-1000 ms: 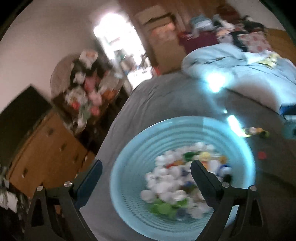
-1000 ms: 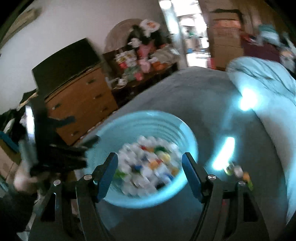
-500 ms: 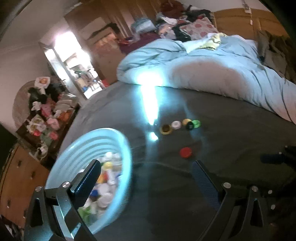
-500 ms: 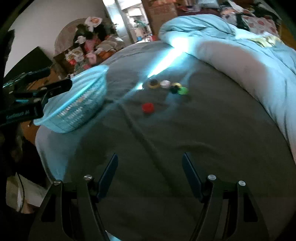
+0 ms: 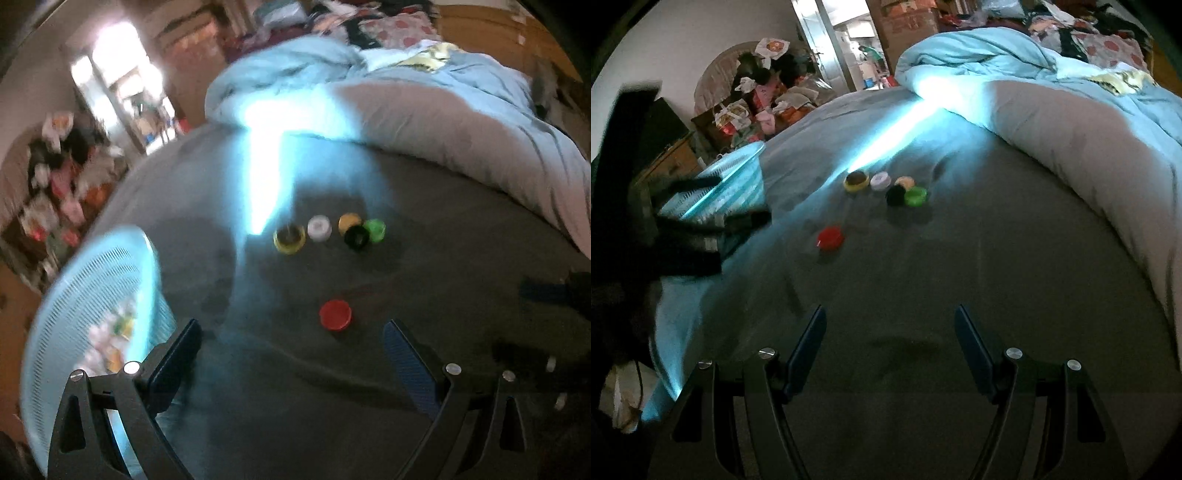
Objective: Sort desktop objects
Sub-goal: 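Grasp a black cap with the left tool while the right tool grasps a green cap, then carry the black and green caps over the teal basket and open both tools, then move both tools back toward the remaining caps, then grasp a red cap with the left tool while the right tool grasps an orange cap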
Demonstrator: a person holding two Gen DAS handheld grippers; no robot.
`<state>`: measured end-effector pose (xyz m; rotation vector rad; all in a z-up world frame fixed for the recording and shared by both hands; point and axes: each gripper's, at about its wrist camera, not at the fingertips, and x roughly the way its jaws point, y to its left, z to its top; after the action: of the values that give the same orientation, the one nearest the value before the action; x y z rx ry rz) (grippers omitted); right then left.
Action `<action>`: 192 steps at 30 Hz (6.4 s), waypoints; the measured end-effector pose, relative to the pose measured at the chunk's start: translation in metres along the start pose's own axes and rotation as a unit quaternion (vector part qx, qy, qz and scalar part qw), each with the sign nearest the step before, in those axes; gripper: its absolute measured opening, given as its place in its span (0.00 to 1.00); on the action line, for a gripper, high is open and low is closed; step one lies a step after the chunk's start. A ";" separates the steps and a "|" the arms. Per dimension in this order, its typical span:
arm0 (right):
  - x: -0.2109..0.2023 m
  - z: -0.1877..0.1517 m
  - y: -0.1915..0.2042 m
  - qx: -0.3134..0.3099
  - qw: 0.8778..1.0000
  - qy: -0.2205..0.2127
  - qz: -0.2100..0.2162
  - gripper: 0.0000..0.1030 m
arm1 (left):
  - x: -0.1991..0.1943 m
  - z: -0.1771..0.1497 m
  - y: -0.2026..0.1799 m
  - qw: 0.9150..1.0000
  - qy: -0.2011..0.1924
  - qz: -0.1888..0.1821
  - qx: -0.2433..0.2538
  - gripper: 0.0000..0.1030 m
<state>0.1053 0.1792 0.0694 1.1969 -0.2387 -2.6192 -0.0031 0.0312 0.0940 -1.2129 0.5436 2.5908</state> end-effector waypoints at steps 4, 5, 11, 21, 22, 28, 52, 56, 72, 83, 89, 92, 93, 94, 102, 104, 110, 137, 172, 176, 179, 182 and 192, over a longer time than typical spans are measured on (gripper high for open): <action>0.036 0.029 -0.013 -0.010 1.000 -0.001 0.001 0.63 | 0.034 -0.022 0.002 0.999 0.021 -0.019 -0.018 0.96; 0.042 0.033 -0.014 -0.013 1.000 0.000 0.000 0.63 | 0.040 -0.026 0.000 0.999 0.023 -0.022 -0.019 0.96; 0.096 0.070 -0.018 -0.048 0.999 0.011 -0.012 0.61 | 0.052 -0.034 -0.004 0.998 0.007 -0.051 -0.026 0.96; 0.137 0.081 -0.025 -0.079 0.995 0.055 -0.026 0.25 | 0.067 -0.031 -0.001 0.995 0.013 -0.086 -0.051 0.96; 0.129 0.076 -0.026 -0.076 0.995 0.053 -0.027 0.25 | 0.068 -0.031 0.000 0.994 0.014 -0.088 -0.055 0.96; 0.056 0.036 -0.048 0.024 0.999 0.016 -0.026 0.25 | 0.074 -0.010 0.005 0.989 -0.004 -0.117 -0.085 0.96; 0.032 -0.001 -0.092 0.151 0.988 -0.029 0.006 0.25 | 0.143 0.060 -0.023 0.985 0.000 -0.144 -0.093 0.31; 0.021 0.002 -0.082 0.136 0.989 -0.056 -0.010 0.25 | 0.109 0.056 -0.024 0.989 -0.013 -0.128 -0.078 0.31; -0.081 0.029 0.018 0.051 0.992 -0.110 -0.034 0.25 | -0.062 0.015 0.028 0.996 -0.059 0.030 -0.060 0.31; -0.130 0.072 0.093 -0.017 0.990 -0.143 -0.013 0.25 | -0.155 0.010 0.068 0.985 -0.138 0.059 -0.085 0.31; -0.126 0.091 0.132 -0.054 0.990 -0.131 0.014 0.25 | -0.176 -0.002 0.097 0.981 -0.147 0.064 -0.110 0.31; -0.118 0.100 0.153 -0.071 0.989 -0.125 0.026 0.25 | -0.181 -0.009 0.113 0.979 -0.146 0.067 -0.122 0.31; -0.116 0.101 0.157 -0.074 0.989 -0.123 0.032 0.25 | -0.181 -0.012 0.119 0.979 -0.144 0.068 -0.127 0.31; -0.112 0.104 0.163 -0.077 0.989 -0.120 0.039 0.25 | -0.180 -0.014 0.123 0.979 -0.142 0.068 -0.130 0.31; -0.080 0.128 0.207 -0.089 0.988 -0.086 0.089 0.25 | -0.163 -0.038 0.178 0.977 -0.104 0.065 -0.172 0.31; -0.071 0.136 0.219 -0.093 0.988 -0.076 0.097 0.25 | -0.159 -0.041 0.192 0.977 -0.095 0.066 -0.180 0.31; -0.058 0.155 0.246 -0.110 0.986 -0.061 0.107 0.25 | -0.148 -0.051 0.246 0.972 -0.074 0.063 -0.214 0.31; -0.025 0.179 0.298 -0.133 0.983 -0.020 0.127 0.25 | -0.122 -0.064 0.327 0.966 -0.040 0.047 -0.253 0.31; -0.050 -0.058 0.017 0.092 0.994 0.052 -0.014 0.57 | -0.072 -0.117 0.061 0.981 -0.052 -0.151 -0.108 0.94; -0.048 -0.064 0.007 0.091 0.995 0.047 -0.010 0.57 | -0.032 -0.100 0.042 0.987 -0.027 -0.115 -0.108 0.94; -0.043 -0.070 0.002 0.091 0.995 0.045 -0.005 0.57 | -0.011 -0.076 0.026 0.989 -0.034 -0.108 -0.096 0.94; -0.037 -0.080 -0.004 0.095 0.994 0.047 -0.001 0.57 | 0.013 -0.050 0.018 0.988 -0.042 -0.113 -0.097 0.94; -0.035 -0.082 -0.030 0.113 0.993 0.031 -0.001 0.57 | 0.082 -0.019 0.002 0.992 -0.010 -0.105 -0.063 0.72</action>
<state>0.1855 0.2150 0.0338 1.3475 -0.5334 -2.6049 -0.0425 0.0258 0.0202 -1.2087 0.2362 2.4859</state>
